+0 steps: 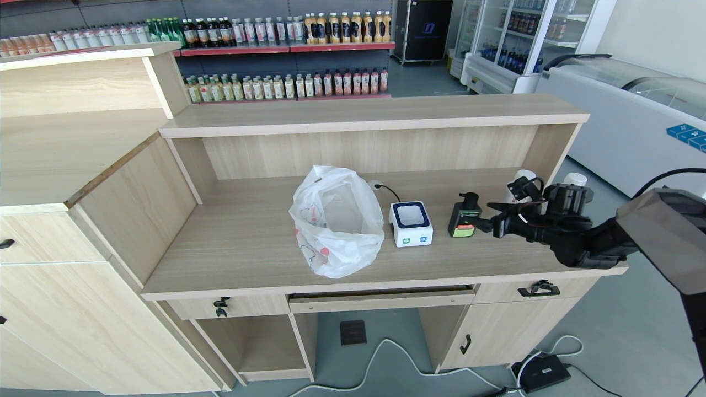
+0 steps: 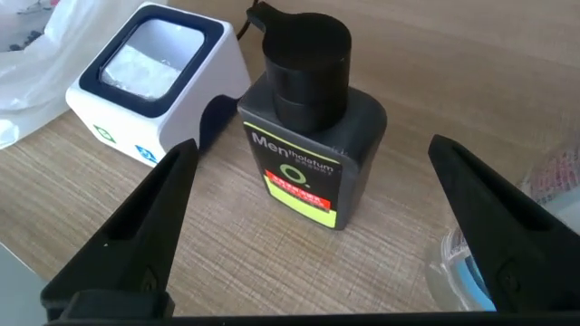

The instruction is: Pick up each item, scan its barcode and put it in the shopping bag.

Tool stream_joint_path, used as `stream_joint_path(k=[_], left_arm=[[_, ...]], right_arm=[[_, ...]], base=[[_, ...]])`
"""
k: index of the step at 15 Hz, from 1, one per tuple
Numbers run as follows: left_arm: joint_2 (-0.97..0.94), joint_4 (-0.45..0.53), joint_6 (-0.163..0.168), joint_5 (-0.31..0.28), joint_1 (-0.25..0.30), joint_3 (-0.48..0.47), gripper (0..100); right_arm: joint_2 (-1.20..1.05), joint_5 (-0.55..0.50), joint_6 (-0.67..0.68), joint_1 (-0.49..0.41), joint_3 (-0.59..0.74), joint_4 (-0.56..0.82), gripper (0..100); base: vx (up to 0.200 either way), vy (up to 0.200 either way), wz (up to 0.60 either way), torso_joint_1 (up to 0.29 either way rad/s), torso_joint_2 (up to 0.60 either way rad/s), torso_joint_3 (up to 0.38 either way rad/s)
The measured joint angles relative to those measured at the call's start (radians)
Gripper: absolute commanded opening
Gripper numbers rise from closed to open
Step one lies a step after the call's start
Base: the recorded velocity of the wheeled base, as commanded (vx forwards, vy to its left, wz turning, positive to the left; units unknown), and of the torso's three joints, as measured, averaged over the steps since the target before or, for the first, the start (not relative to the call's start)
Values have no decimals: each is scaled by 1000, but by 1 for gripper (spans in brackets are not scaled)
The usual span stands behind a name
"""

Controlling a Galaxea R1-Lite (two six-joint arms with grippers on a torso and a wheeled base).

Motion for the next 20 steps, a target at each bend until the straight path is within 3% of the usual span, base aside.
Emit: stream_joint_path(k=[17,18,20], left_arm=[[0,0,0,0,0,0,100],[0,0,0,0,0,0,100],[0,0,0,0,0,0,100]], right_arm=[[189,0,62,64,-264,24,100],[194,-1,62,67,-269,24,0],[199,0,62,72,-272,24,0]], base=[[0,0,0,0,0,0],[0,0,0,0,0,0],[0,0,0,0,0,0]])
